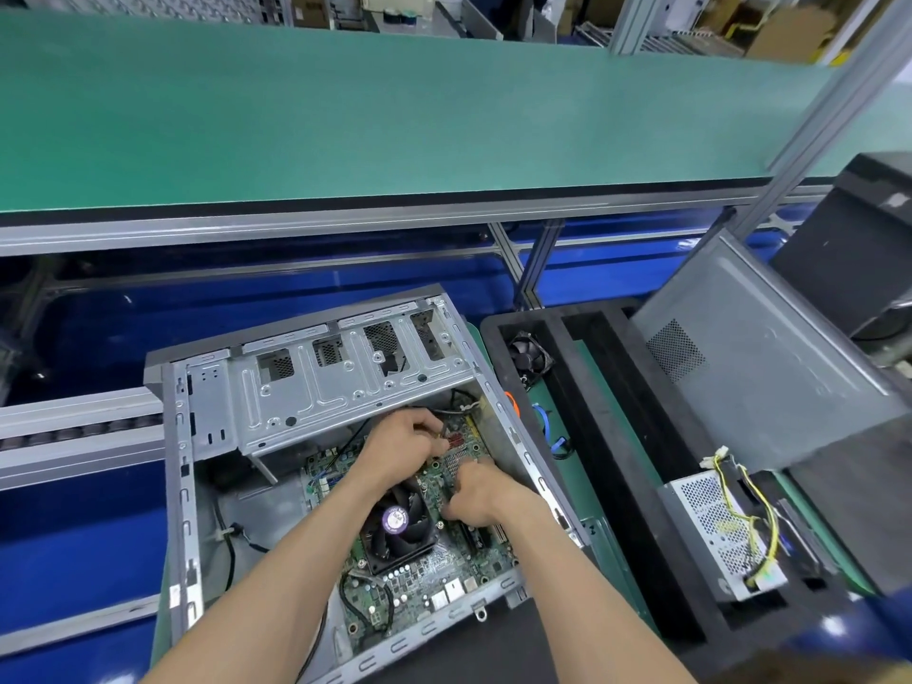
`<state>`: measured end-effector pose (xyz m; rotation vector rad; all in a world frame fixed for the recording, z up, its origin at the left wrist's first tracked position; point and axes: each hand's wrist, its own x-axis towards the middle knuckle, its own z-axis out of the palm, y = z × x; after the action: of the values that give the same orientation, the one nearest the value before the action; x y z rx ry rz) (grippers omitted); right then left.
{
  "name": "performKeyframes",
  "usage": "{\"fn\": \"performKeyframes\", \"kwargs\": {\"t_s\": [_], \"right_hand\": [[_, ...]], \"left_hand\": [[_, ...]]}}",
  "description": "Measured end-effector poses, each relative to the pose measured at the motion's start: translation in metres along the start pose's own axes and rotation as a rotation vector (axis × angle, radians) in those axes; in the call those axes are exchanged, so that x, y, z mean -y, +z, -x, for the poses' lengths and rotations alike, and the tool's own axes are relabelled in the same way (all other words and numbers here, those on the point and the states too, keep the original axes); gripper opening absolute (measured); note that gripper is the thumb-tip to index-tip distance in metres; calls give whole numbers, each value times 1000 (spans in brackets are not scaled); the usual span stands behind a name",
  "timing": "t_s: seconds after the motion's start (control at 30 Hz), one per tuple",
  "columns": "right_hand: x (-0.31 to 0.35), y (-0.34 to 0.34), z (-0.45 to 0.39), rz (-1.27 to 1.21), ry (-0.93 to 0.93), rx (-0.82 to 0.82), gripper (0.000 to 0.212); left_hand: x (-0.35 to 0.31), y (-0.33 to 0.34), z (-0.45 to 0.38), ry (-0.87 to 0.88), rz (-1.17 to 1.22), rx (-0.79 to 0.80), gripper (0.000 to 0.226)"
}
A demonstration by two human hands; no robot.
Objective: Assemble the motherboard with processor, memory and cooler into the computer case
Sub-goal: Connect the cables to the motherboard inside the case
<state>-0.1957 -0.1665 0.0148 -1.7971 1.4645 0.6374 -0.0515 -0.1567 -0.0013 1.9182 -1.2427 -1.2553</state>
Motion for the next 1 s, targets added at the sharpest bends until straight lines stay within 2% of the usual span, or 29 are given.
{"fn": "performKeyframes", "kwargs": {"t_s": [0.2, 0.37, 0.5, 0.63, 0.8, 1.0], "right_hand": [[-4, -1, -3, -23, -8, -5, 84], [-6, 1, -4, -49, -28, -14, 79], [-7, 1, -7, -56, -36, -22, 77], [-7, 1, -9, -59, -31, -26, 75], [-7, 2, -12, -72, -19, -30, 69], [-8, 3, -13, -81, -16, -23, 73]], "left_hand": [[-1, 7, -10, -74, 233, 44, 10], [-3, 7, -13, -228, 794, 162, 17], [-2, -1, -12, -316, 1005, 283, 11], [2, -4, -12, -320, 1014, 320, 18], [3, -5, -16, -329, 1018, 346, 13], [2, -6, -15, -341, 1025, 361, 14]]}}
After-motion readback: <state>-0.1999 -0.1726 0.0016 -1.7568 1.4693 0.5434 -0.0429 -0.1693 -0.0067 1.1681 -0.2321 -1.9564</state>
